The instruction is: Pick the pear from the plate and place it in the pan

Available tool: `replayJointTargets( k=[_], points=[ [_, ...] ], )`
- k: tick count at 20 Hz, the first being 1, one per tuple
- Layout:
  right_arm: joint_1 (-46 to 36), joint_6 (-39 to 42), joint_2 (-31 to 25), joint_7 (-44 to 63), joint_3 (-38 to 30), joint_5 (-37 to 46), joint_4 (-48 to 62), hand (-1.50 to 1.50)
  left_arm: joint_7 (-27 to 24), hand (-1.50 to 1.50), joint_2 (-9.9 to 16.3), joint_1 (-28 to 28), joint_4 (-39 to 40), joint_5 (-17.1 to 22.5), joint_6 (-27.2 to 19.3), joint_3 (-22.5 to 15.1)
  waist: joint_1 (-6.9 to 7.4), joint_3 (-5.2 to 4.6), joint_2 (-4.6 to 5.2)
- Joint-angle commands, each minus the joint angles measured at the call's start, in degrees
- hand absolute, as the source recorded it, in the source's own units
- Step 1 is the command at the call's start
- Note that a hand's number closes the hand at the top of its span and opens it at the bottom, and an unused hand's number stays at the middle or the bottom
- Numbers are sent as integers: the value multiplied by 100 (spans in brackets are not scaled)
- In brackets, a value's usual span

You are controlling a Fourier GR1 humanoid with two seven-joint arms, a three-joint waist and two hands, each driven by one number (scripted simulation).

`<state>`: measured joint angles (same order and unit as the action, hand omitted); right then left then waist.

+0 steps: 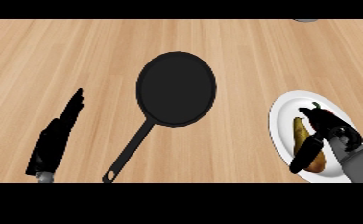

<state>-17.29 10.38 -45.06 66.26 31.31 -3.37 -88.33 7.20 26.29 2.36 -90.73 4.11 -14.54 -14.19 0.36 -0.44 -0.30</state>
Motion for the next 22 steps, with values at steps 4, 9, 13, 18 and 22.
replayJointTargets(
  k=[4,9,13,18,22],
  points=[
    [262,-301,465,442,-111,522,46,150,-123,0,-320,-288,563,-193,22,124,-59,41,29],
    [464,-353,726,-254,-224,679,698,150,235,0,-138,-13,-269,-166,95,127,10,48,36],
    [461,-585,1089,-116,-275,792,695,150,-236,0,-140,-97,360,-163,228,324,-9,43,48],
    [1107,-1168,1136,642,70,1602,-1122,150,-168,0,-107,301,-40,-176,227,363,-107,35,-16],
    [1646,-1710,1439,976,626,2876,-1807,150,-33,0,-284,296,10,-382,106,164,-162,34,-21]
  ],
)
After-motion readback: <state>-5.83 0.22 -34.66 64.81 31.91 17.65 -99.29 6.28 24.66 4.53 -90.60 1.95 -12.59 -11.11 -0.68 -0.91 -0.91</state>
